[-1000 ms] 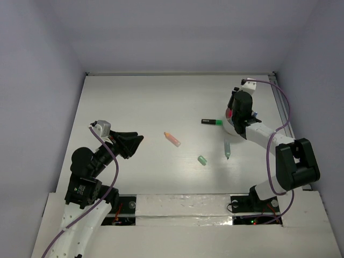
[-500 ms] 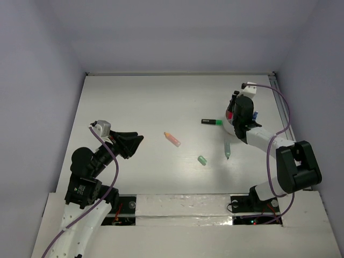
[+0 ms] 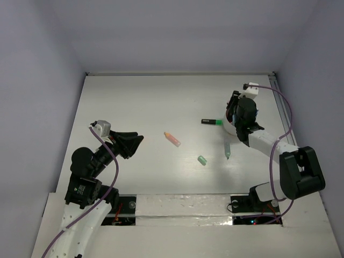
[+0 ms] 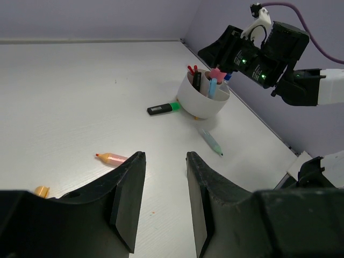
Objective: Sort the stationery into containers
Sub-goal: Place the pen in the storage box, then pick up the pen from the center of the board.
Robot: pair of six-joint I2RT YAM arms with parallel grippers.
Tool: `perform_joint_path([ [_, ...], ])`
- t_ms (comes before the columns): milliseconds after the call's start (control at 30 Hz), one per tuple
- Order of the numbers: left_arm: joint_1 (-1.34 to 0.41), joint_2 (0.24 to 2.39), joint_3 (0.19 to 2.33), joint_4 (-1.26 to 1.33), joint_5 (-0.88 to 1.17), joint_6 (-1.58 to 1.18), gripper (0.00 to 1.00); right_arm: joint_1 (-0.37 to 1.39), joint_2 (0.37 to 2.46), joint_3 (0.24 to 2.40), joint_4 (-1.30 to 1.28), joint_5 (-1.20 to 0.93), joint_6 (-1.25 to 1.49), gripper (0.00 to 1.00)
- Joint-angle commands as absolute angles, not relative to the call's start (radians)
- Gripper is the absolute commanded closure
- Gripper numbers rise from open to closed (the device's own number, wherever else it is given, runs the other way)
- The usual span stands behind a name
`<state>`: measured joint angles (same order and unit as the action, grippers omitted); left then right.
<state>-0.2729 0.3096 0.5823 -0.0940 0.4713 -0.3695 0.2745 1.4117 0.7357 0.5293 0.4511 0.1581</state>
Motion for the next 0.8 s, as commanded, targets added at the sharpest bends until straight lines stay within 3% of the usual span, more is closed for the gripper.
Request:
perform_joint_path([
  [0, -0.267, 0.295, 0.594, -0.037, 0.491, -0.371, 0.67, 0.270, 1.355, 0.738, 0.561, 0.451, 0.164, 0.52],
  [67, -0.267, 0.293, 0.592, -0.038, 0.489, -0.371, 0.67, 0.270, 1.339, 0.738, 0.545, 0.448, 0.167, 0.53],
  [167, -0.267, 0.295, 0.592, -0.037, 0.491, -0.371, 0.67, 0.300, 1.301, 0.756, 0.496, 0.437, 0.160, 0.62],
  [233, -0.267, 0.296, 0.592, -0.035, 0.491, -0.371, 0.67, 0.336, 1.284, 0.807, 0.416, 0.381, 0.132, 0.81],
  [300, -0.267, 0.295, 0.592, -0.037, 0.489, -0.371, 0.67, 0.348, 1.288, 0.863, 0.323, 0.214, 0.109, 0.91],
  [400, -0.267, 0.293, 0.592, -0.037, 0.488, -0.371, 0.67, 0.377, 1.356, 1.035, 0.051, -0.047, 0.040, 0.92],
  [500, -0.267, 0.293, 0.594, -0.037, 0.488, -0.371, 0.67, 0.432, 1.458, 1.188, -0.212, -0.165, -0.039, 0.92],
  [633, -0.267, 0.291, 0.594, -0.038, 0.488, -0.371, 0.67, 0.474, 1.531, 1.261, -0.364, -0.202, -0.098, 0.92],
  [667, -0.267, 0.291, 0.594, -0.037, 0.489, -0.373, 0.67, 0.474, 1.552, 1.282, -0.395, -0.206, -0.106, 0.90],
  [767, -0.267, 0.291, 0.594, -0.037, 0.488, -0.371, 0.67, 0.485, 1.655, 1.380, -0.529, -0.184, -0.130, 0.73],
])
